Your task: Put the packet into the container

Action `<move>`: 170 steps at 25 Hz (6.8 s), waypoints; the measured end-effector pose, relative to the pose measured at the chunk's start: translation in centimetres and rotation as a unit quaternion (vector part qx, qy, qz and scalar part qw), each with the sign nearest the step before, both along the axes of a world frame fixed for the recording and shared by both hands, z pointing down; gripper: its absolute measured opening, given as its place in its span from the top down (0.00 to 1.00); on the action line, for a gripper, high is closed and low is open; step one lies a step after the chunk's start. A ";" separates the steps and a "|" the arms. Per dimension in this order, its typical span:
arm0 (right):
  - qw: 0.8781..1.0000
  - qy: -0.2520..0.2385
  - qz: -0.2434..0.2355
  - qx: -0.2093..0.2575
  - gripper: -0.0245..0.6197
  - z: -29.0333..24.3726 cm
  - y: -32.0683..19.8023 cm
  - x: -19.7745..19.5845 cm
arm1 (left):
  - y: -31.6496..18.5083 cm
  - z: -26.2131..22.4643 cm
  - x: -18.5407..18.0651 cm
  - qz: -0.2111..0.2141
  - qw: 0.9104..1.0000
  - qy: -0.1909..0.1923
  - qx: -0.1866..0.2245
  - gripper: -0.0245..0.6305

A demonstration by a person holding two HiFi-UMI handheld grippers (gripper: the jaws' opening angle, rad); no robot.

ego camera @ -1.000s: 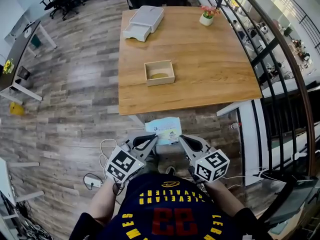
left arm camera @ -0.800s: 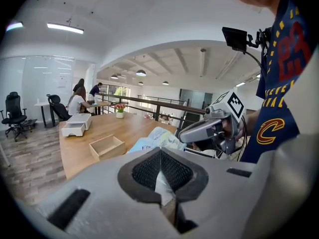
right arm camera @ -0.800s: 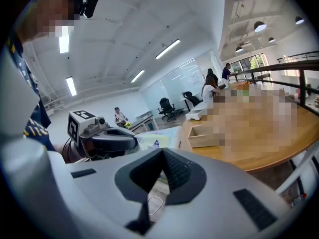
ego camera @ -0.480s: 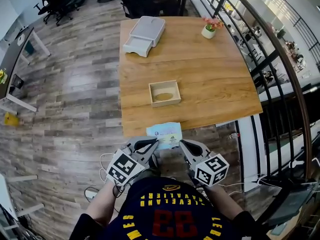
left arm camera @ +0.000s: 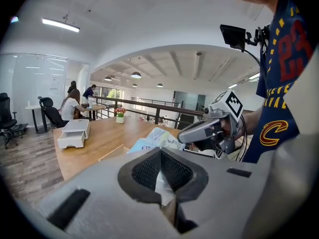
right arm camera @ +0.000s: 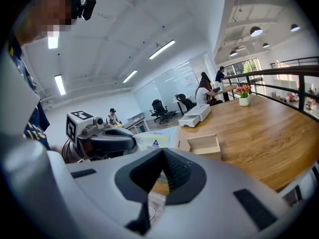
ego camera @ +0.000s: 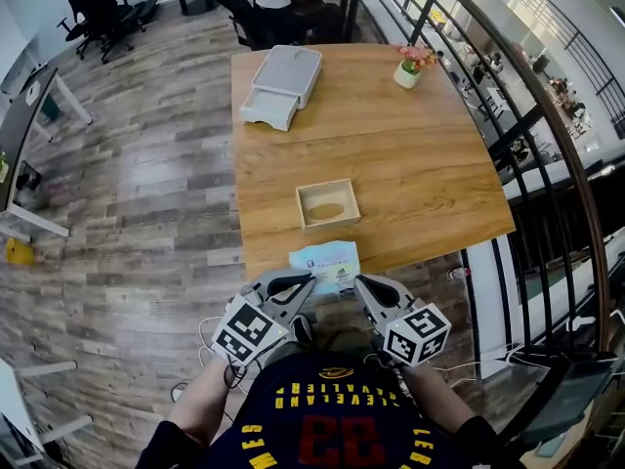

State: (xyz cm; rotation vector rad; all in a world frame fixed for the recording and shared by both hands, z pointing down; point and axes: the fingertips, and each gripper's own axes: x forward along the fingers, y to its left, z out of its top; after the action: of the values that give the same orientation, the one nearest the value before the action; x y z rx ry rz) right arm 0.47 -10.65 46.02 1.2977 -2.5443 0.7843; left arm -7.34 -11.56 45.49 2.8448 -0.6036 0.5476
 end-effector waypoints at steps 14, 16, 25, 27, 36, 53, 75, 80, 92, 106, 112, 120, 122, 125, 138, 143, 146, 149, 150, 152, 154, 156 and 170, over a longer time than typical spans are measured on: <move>0.999 -0.007 -0.036 -0.015 0.95 1.5 -6.2 1.7 | -5.9 0.9 2.0 -0.025 0.999 -0.019 -0.008 0.95; 0.999 -0.007 -0.046 -0.016 0.95 1.4 -7.6 2.1 | -7.2 0.8 2.3 -0.032 0.999 -0.021 -0.009 0.95; 0.997 -0.010 -0.079 -0.020 0.95 2.0 -13.1 4.2 | -12.4 1.5 4.4 -0.058 0.998 -0.030 -0.014 0.95; 0.996 -0.010 -0.088 -0.023 0.95 2.1 -14.1 4.6 | -13.4 1.6 4.8 -0.063 0.997 -0.033 -0.015 0.95; 0.992 -0.004 -0.121 -0.024 0.95 2.9 -17.5 4.8 | -16.5 2.2 5.2 -0.082 0.996 -0.046 -0.002 0.95; 0.995 0.032 -0.079 -0.051 0.95 6.1 -19.5 3.7 | -18.7 5.5 4.1 -0.043 0.997 -0.057 -0.009 0.95; 0.990 0.074 -0.071 -0.098 0.95 11.7 -19.3 3.9 | -18.6 12.0 4.3 -0.026 0.994 -0.091 -0.059 0.95; 0.989 0.081 -0.073 -0.103 0.95 12.6 -19.3 4.0 | -18.5 13.1 4.4 -0.027 0.993 -0.100 -0.062 0.95; 0.982 0.117 -0.096 -0.109 0.95 15.0 -19.3 3.5 | -18.5 15.0 4.4 -0.017 0.991 -0.126 -0.049 0.95; 0.974 0.160 -0.118 -0.109 0.95 16.8 -18.7 3.5 | -17.4 16.0 4.9 0.001 0.989 -0.148 -0.017 0.95; 0.973 0.163 -0.119 -0.113 0.95 17.1 -18.7 3.5 | -17.6 16.7 4.8 0.001 0.988 -0.152 -0.022 0.95; 0.970 0.173 -0.118 -0.122 0.95 17.7 -18.7 3.3 | -17.8 17.7 4.6 0.005 0.986 -0.165 -0.022 0.95; 0.969 0.178 -0.117 -0.124 0.95 17.8 -18.8 3.2 | -17.9 17.9 4.5 0.006 0.985 -0.173 -0.022 0.95; 0.965 0.195 -0.121 -0.125 0.95 17.9 -18.9 3.1 | -18.0 18.3 4.5 0.007 0.982 -0.187 -0.020 0.95; 0.950 0.246 -0.141 -0.130 0.90 17.7 -18.8 2.7 | -17.9 18.9 4.6 -0.010 0.979 -0.196 -0.050 0.94; 0.954 0.235 -0.127 -0.134 0.82 17.6 -18.9 3.0 | -17.6 19.0 4.3 -0.016 0.981 -0.188 -0.051 0.85; 0.957 0.228 -0.121 -0.131 0.82 17.4 -19.0 2.9 | -17.4 19.0 4.0 -0.021 0.982 -0.181 -0.058 0.82; 0.961 0.217 -0.114 -0.129 0.82 17.1 -19.1 2.7 | -17.3 18.6 3.8 -0.031 0.983 -0.167 -0.066 0.80; 0.962 0.214 -0.112 -0.129 0.82 16.9 -19.1 2.7 | -17.3 18.2 3.7 -0.036 0.984 -0.160 -0.070 0.79; 0.964 0.209 -0.109 -0.125 0.82 16.4 -19.2 2.7 | -17.3 17.3 3.7 -0.050 0.986 -0.140 -0.077 0.78; 0.966 0.204 -0.105 -0.121 0.82 15.8 -19.4 2.7 | -17.7 15.9 3.7 -0.067 0.988 -0.115 -0.080 0.78; 0.968 0.197 -0.101 -0.117 0.82 15.3 -19.6 2.7 | -18.2 14.0 3.8 -0.081 0.990 -0.089 -0.079 0.78; 0.990 0.088 -0.065 -0.087 0.90 9.4 -19.6 2.3 | -19.3 3.5 2.1 -0.199 0.972 0.100 -0.077 0.78</move>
State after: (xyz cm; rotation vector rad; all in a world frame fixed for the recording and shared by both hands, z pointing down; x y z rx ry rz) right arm 2.80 -30.25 55.41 1.0839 -2.3376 0.8071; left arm -5.19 -30.88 49.03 2.4941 -1.0085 0.2242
